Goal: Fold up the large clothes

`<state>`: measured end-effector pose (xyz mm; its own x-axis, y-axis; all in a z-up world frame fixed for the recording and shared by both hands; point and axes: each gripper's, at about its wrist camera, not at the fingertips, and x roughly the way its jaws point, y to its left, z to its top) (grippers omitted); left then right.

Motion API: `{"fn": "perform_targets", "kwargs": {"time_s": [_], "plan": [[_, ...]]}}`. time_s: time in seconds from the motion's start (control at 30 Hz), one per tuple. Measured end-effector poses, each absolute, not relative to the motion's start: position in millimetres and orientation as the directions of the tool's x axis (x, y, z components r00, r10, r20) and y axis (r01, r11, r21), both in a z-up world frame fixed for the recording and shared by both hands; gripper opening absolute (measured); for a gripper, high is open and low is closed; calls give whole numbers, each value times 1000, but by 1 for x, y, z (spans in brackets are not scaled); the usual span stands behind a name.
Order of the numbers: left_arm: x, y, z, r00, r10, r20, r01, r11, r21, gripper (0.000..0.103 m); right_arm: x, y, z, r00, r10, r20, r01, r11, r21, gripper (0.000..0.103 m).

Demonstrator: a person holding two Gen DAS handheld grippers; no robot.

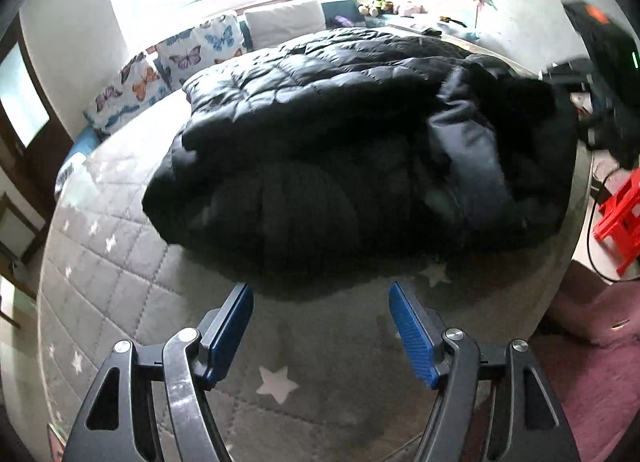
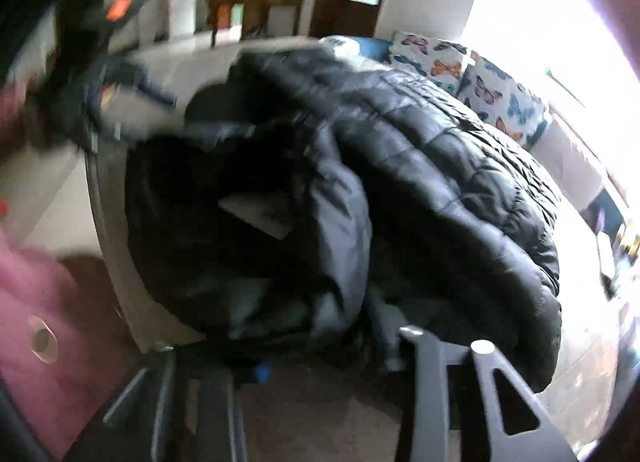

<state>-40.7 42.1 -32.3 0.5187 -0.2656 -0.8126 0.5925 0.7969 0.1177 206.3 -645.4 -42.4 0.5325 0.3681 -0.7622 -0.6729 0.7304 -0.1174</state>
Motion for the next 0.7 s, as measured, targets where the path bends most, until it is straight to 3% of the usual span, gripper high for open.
{"fn": "perform_targets", "kwargs": {"time_s": [0.07,0.27,0.57,0.7], "plan": [[-40,38,-32,539,-260,-801,595,790,145,75,213,-651,-25,533,413,-739,-653,756,-49,25],[-32,20,-40,594,-214,-776,602,758,252,75,227,-654,-3,542,471,-696,-616,786,52,24],[-20,3,-56,728,-135,-672,551,698,457,77,226,-656,-5,557,472,-683,-598,799,65,24],[-20,-1,-59,757,-138,-639,538,688,488,55,220,-655,-9,565,463,-683,-592,804,56,24]]}}
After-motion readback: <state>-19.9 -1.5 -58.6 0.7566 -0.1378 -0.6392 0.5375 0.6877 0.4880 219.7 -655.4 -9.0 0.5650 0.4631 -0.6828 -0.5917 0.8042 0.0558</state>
